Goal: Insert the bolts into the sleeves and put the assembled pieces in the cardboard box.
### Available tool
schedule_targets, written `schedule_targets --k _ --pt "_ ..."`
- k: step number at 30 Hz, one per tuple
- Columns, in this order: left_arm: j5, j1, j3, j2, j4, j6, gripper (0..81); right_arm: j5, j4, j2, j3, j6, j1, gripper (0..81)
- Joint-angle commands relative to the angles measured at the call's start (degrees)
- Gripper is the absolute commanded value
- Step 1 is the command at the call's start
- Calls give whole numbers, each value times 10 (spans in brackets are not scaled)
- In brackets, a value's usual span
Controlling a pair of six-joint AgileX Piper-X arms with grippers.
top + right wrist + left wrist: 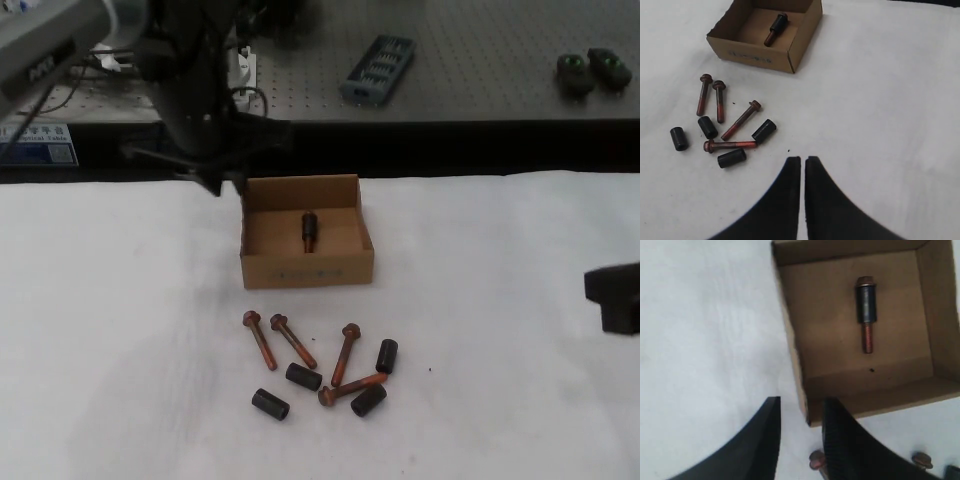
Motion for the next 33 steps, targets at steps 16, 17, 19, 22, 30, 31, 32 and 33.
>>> schedule_targets --k 16,17,19,22,30,31,32,33 --pt "-22 1 406 -265 -165 -44 222 -21 44 177 -143 -30 109 36" --pt "-20 1 438 -285 -180 -50 222 -21 44 185 -148 -30 112 36" --pt "-20 1 495 -321 -194 -59 222 -21 44 208 -163 -30 119 36" --pt "-41 1 569 -374 -207 -78 222 -21 44 244 -192 -30 129 8" --pt "-48 2 749 -524 -269 -139 222 10 69 360 -307 -28 177 265" --pt "-48 2 766 -541 -269 -139 222 20 73 376 -322 -29 184 265" --pt "-48 2 780 -555 -269 -139 222 21 78 393 -338 -29 190 265" --pt "-48 2 795 -572 -269 -139 222 21 82 409 -350 -29 195 265"
